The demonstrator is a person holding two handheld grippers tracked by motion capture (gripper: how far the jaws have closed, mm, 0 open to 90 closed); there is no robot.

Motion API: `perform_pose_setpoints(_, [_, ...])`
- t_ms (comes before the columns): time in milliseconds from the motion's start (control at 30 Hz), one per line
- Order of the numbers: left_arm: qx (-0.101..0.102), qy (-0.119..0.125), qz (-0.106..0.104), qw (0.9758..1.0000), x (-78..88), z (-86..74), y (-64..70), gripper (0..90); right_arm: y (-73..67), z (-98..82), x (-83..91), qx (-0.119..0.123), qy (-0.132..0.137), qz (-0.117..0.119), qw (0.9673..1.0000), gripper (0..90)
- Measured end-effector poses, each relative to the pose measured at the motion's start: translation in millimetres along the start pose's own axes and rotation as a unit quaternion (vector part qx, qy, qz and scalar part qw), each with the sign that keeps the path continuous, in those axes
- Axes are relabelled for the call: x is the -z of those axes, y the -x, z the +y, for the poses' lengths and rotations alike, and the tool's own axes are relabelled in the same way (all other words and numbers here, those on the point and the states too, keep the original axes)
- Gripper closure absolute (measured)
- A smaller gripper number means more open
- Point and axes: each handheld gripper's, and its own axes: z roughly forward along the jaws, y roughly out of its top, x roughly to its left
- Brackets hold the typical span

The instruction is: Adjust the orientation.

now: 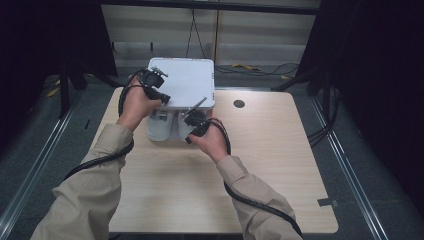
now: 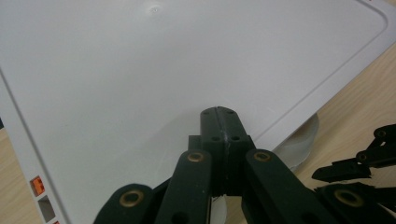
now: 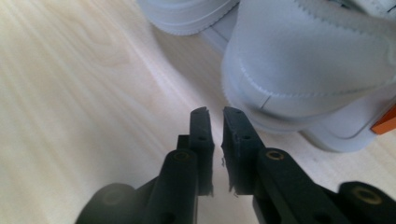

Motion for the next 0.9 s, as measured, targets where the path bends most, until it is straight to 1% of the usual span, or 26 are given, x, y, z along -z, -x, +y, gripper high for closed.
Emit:
perform_pose_setpoints(67, [-0.001, 0.003, -0.004, 1.0, 0.6, -0.7, -1.9, 90.0, -1.2, -2.3, 5.4, 0.003, -0.003, -0.004, 1.0, 79.8])
perform_pose_setpoints(100, [-0.005, 0.003, -0.005, 1.0, 1.1, -0.7, -2.4, 90.0, -1.4, -3.4, 8.2, 0.004, -0.006, -0.003, 1.0, 78.7])
perform_pose_setpoints(133, [-0.004, 0.004, -0.006, 1.0, 1.3, -0.9, -2.4, 90.0, -1.3, -4.4, 11.4, 0.005, -0.004, -0.002, 1.0, 77.0])
perform_pose_setpoints(167, [-0.003, 0.004, -0.007, 1.0, 2.6, -1.6, -3.4, 88.6, -1.3, -5.0, 14.2, 0.003, -0.004, -0.003, 1.0, 75.0])
perform_pose_setpoints(200, [-0.001, 0.002, -0.008, 1.0, 4.0, -2.2, -4.6, 84.9, -0.8, -5.7, 19.1, 0.002, -0.006, -0.004, 1.0, 73.0])
perform_pose_setpoints(267, [-0.001, -0.004, -0.01, 0.9999, 10.7, -4.6, -6.6, 83.1, 1.0, -6.5, 27.8, -0.001, -0.002, -0.006, 1.0, 68.8])
perform_pose_setpoints(300, [0.004, -0.003, -0.009, 1.0, 14.5, -5.9, -6.6, 82.1, 2.2, -6.8, 32.4, -0.002, -0.001, -0.009, 1.0, 65.9])
perform_pose_setpoints(400, [-0.003, -0.001, -0.013, 0.9999, 27.0, -10.3, -4.3, 79.4, 6.0, -8.5, 45.9, -0.006, 0.008, -0.021, 0.9997, 59.9])
perform_pose_setpoints(433, [-0.008, -0.005, -0.016, 0.9998, 32.7, -13.0, -2.5, 79.5, 7.4, -9.3, 48.6, -0.005, 0.009, -0.023, 0.9997, 58.8])
perform_pose_setpoints(500, [-0.009, -0.003, -0.018, 0.9998, 38.4, -19.0, 0.2, 78.5, 9.9, -12.0, 54.2, -0.007, 0.006, -0.028, 0.9996, 56.8])
perform_pose_setpoints(533, [-0.014, -0.007, -0.017, 0.9997, 40.8, -23.2, 1.4, 78.5, 10.8, -14.0, 56.6, -0.008, 0.006, -0.031, 0.9995, 56.5])
perform_pose_setpoints(600, [-0.018, -0.009, -0.019, 0.9996, 42.8, -33.0, 3.7, 78.4, 12.1, -18.1, 60.1, -0.013, 0.007, -0.035, 0.9993, 55.3])
perform_pose_setpoints(633, [-0.017, -0.014, -0.019, 0.9996, 42.7, -38.4, 5.2, 78.6, 12.5, -20.3, 61.0, -0.015, 0.008, -0.035, 0.9992, 54.5])
perform_pose_setpoints(667, [-0.019, -0.018, -0.019, 0.9995, 41.5, -44.1, 6.6, 78.6, 12.7, -22.8, 61.6, -0.018, 0.008, -0.033, 0.9993, 54.0])
perform_pose_setpoints(733, [-0.024, -0.034, -0.017, 0.999, 36.5, -57.4, 8.2, 79.2, 13.7, -28.9, 61.6, -0.017, 0.008, -0.034, 0.9993, 53.5])
perform_pose_setpoints(767, [-0.024, -0.04, -0.012, 0.9988, 32.7, -64.5, 7.4, 79.6, 13.9, -31.5, 61.1, -0.019, 0.008, -0.032, 0.9993, 53.3])
perform_pose_setpoints(800, [-0.026, -0.045, -0.009, 0.9986, 31.2, -67.1, 6.6, 80.1, 14.7, -35.0, 60.3, -0.018, 0.006, -0.031, 0.9994, 53.2])
perform_pose_setpoints(867, [-0.02, -0.051, 0.002, 0.9985, 22.7, -78.9, 0.8, 80.7, 15.8, -39.6, 59.4, -0.02, 0.002, -0.03, 0.9994, 52.7])
perform_pose_setpoints(900, [-0.019, -0.059, 0.008, 0.9981, 20.3, -82.4, -1.5, 80.7, 17.1, -42.3, 59.1, -0.02, 0.002, -0.03, 0.9994, 52.5])
